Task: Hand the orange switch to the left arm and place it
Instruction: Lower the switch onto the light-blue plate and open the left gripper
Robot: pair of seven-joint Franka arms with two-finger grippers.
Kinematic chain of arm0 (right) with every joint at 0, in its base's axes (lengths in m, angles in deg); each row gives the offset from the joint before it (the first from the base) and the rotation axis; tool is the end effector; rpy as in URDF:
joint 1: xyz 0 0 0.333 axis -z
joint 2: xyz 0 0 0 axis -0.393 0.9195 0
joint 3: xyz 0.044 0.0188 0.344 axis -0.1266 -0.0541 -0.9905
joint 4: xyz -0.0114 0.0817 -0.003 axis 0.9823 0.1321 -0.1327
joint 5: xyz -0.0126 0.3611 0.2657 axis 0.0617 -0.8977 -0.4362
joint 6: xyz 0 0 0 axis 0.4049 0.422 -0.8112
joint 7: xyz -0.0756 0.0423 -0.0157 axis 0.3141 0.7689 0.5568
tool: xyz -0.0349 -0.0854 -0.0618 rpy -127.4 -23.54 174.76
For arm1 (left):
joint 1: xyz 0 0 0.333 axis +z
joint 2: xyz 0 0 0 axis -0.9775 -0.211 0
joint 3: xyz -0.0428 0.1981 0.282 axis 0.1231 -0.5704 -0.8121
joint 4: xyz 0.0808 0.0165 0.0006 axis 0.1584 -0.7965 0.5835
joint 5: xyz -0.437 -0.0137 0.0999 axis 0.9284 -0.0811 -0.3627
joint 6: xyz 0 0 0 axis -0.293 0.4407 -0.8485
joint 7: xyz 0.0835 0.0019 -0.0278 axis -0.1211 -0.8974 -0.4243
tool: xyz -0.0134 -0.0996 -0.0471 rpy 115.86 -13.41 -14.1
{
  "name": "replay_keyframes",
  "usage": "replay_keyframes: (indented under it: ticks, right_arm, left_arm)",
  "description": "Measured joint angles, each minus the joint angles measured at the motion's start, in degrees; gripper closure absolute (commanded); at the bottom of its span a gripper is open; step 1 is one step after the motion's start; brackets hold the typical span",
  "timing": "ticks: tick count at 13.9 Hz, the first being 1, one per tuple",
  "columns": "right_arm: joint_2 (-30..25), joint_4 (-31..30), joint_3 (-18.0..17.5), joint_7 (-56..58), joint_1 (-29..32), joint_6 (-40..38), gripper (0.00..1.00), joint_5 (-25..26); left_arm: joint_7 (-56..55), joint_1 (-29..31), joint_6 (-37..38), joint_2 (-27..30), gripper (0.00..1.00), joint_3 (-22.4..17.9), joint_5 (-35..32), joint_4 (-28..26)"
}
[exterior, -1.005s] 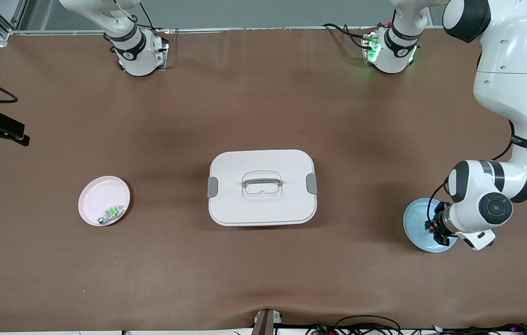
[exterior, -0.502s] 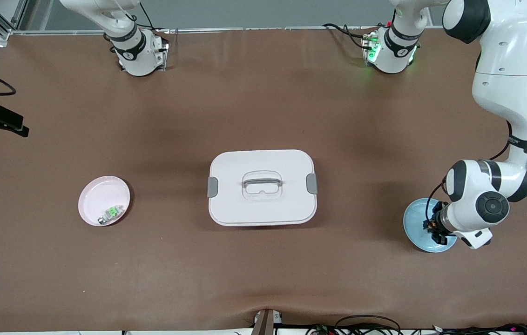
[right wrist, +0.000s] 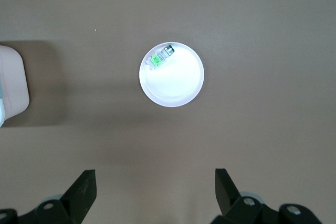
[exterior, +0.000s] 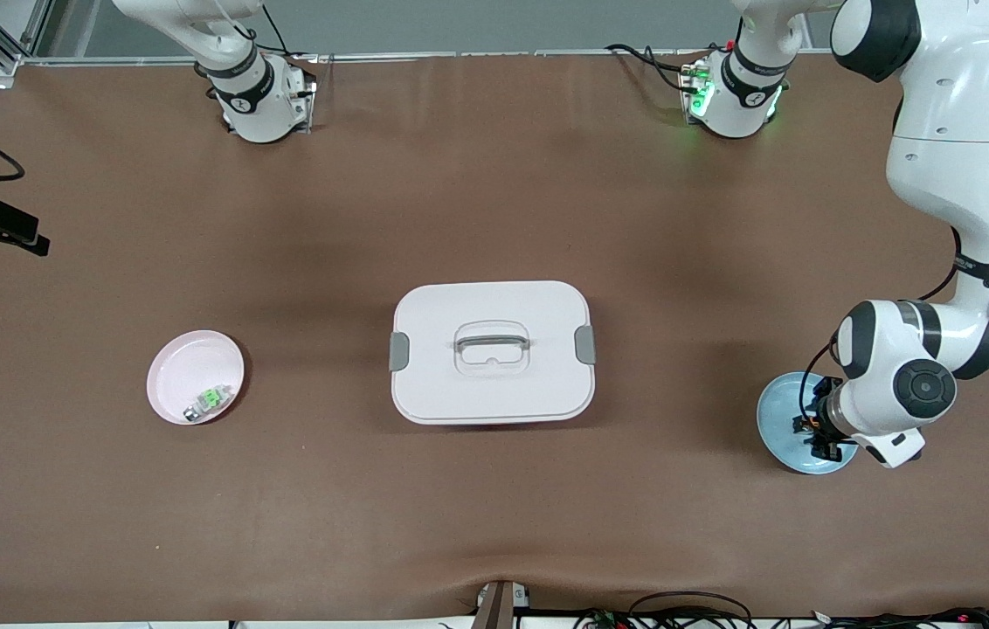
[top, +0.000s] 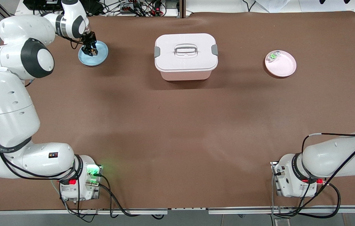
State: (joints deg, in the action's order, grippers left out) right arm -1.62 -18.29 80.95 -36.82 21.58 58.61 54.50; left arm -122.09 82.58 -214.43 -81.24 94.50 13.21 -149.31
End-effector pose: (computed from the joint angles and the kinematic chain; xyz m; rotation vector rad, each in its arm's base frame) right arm 0.6336 -0.0451 0.6632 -3.1232 0.0065 0.1007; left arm 0.7757 0.0102 0.1740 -2.3566 -1.9380 -0.1070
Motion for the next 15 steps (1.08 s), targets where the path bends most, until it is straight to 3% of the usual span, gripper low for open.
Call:
replay_keyframes:
  ticks: [15]
  right_arm:
    - [-1.59,1.47,-0.33,-5.6,1.34,0.01,0.0,-1.22]
  left_arm:
    - [0.74,-1.22,-0.02,0.08,0.0,-0.05,-0.01,0.76]
